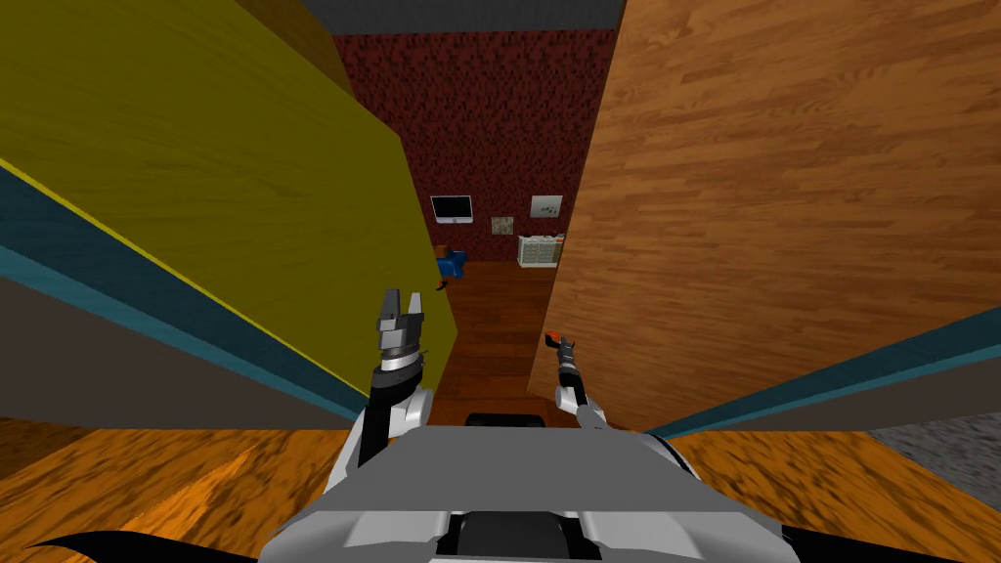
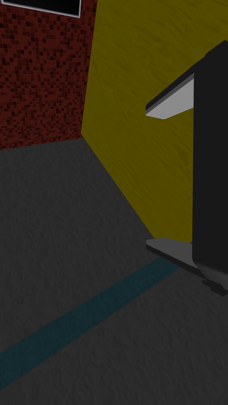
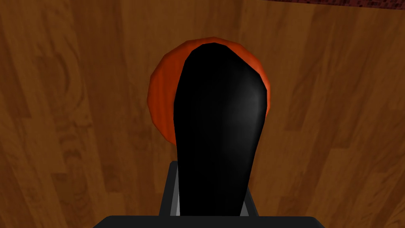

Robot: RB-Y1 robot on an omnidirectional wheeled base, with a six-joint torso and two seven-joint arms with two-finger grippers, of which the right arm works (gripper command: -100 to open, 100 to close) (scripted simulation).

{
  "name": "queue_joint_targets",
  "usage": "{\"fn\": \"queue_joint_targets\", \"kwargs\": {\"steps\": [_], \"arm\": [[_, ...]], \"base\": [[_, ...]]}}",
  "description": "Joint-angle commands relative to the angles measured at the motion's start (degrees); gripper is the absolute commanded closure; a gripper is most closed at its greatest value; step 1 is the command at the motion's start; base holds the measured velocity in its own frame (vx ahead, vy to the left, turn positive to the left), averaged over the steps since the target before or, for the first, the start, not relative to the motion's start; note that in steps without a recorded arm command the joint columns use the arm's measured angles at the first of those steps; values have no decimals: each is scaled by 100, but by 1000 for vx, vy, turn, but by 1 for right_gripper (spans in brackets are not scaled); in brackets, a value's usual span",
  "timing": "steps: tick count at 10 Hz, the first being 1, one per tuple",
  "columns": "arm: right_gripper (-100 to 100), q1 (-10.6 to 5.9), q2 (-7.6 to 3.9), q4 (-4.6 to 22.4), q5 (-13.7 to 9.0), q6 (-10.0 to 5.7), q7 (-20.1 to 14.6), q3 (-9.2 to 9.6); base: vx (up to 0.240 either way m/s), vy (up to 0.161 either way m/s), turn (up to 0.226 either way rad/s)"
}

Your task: Push the door open

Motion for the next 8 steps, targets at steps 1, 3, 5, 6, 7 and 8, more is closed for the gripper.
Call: {"fn": "queue_joint_targets", "kwargs": {"steps": [1, 3, 5, 6, 7, 8], "arm": [[100, 190, -49, -286, -35, 159, 51, -71], [100, 197, -74, -436, -121, 161, 95, -201], [100, 200, -84, -431, -161, 163, 116, -263], [100, 200, -84, -431, -161, 163, 116, -263], [100, 204, -97, -426, -218, 164, 145, -350], [100, 207, -104, -422, -254, 165, 164, -406]], "base": [[124, 68, -42], [83, 43, -35], [149, 59, -56], [113, 31, -33], [137, 44, -48], [214, 73, -70]]}}
